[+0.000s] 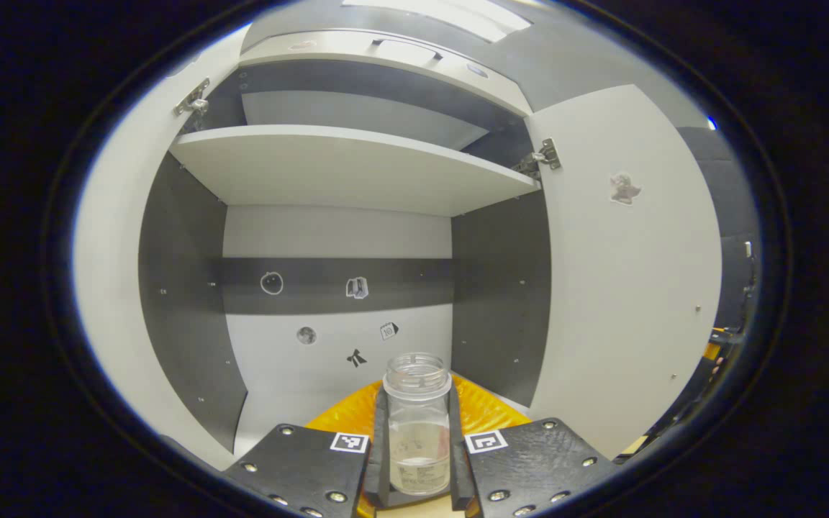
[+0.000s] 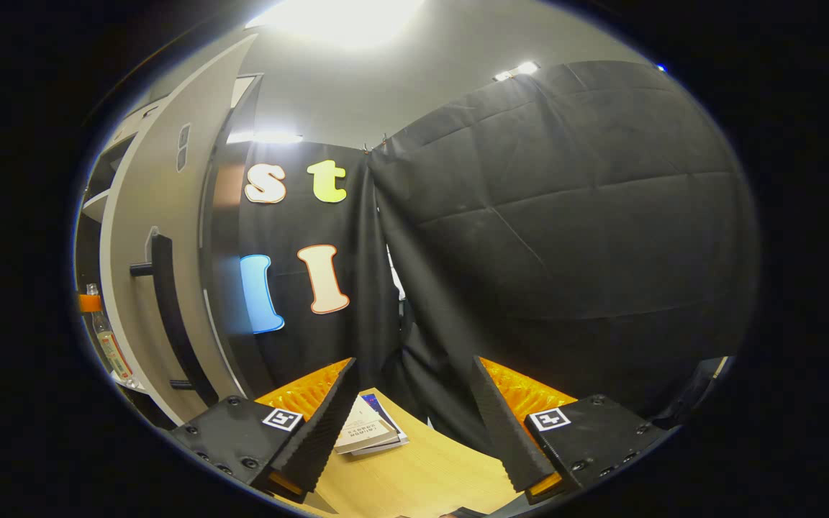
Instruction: Grasp the bottle in the cabinet with the left hand and place it on the coaster, then close the right door with the right hand and the left door with the left hand.
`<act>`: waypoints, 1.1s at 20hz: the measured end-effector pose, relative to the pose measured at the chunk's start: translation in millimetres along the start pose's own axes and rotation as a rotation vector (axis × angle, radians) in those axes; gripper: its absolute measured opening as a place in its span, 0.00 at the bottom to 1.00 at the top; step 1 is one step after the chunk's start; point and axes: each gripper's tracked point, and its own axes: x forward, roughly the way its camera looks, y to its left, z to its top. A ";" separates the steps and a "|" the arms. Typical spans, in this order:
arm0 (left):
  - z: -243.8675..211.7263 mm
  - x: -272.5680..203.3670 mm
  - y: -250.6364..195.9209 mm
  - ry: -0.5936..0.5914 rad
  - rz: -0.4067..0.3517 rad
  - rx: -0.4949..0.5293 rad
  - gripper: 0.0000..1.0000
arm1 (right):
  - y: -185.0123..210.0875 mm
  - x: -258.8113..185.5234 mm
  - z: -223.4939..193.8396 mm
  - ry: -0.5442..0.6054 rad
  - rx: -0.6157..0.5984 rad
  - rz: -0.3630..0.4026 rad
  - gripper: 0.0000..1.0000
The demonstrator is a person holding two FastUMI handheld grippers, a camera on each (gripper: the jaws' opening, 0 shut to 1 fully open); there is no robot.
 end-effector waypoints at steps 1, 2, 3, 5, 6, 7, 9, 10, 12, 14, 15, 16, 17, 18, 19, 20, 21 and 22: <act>-2.9 -5.7 -2.3 0.001 -0.001 -0.004 0.31 | 1.6 -0.9 -0.3 0.002 0.003 0.007 0.96; -9.3 -14.5 -5.3 0.006 -0.005 -0.011 0.31 | 4.3 -2.9 -0.4 0.007 0.007 0.019 0.97; -15.6 -21.8 -9.7 0.011 -0.013 -0.020 0.33 | 6.6 -4.9 -1.1 0.012 0.008 0.028 0.97; -31.6 -34.0 -16.4 0.010 -0.030 -0.033 0.31 | 9.8 -7.7 -3.3 0.021 0.010 0.043 0.99; -44.4 -40.9 -18.5 0.013 -0.032 -0.045 0.34 | 11.4 -9.4 -4.8 0.032 0.017 0.051 0.96; -57.1 -47.1 -21.2 0.024 -0.035 -0.063 0.33 | 13.1 -11.9 -7.8 0.046 0.029 0.061 0.97; -83.7 -58.3 -26.5 0.044 -0.044 -0.103 0.31 | 14.7 -16.1 -10.6 0.067 0.043 0.073 0.97; -95.8 -63.5 -29.5 0.051 -0.048 -0.119 0.36 | 15.1 -18.0 -10.3 0.073 0.040 0.076 0.97; -118.1 -74.2 -36.5 0.055 -0.059 -0.145 0.36 | 15.3 -23.4 -12.1 0.078 0.022 0.078 0.96; -140.7 -85.0 -47.4 0.064 -0.079 -0.174 0.35 | 16.3 -29.9 -14.3 0.089 0.004 0.085 0.96; -152.5 -89.7 -53.3 0.075 -0.092 -0.181 0.35 | 16.3 -32.7 -14.7 0.098 -0.004 0.085 0.96; -166.2 -94.4 -57.7 0.091 -0.101 -0.182 0.36 | 16.1 -36.3 -16.4 0.107 -0.010 0.086 0.98; -178.3 -97.7 -62.6 0.103 -0.107 -0.180 0.35 | 16.9 -39.8 -16.6 0.110 -0.016 0.087 0.99; -191.7 -101.6 -66.3 0.109 -0.113 -0.180 0.36 | 17.3 -42.4 -16.0 0.111 -0.024 0.088 0.98; -201.9 -104.9 -70.7 0.109 -0.119 -0.180 0.35 | 18.4 -45.2 -17.2 0.114 -0.034 0.091 0.98; -213.0 -108.6 -74.1 0.109 -0.121 -0.183 0.36 | 19.7 -47.8 -17.4 0.119 -0.045 0.095 0.98; -224.4 -111.2 -76.3 0.122 -0.115 -0.193 0.35 | 20.3 -51.4 -18.8 0.127 -0.056 0.098 0.96; -235.5 -114.3 -78.2 0.130 -0.114 -0.216 0.35 | 20.5 -55.2 -19.8 0.133 -0.065 0.101 0.96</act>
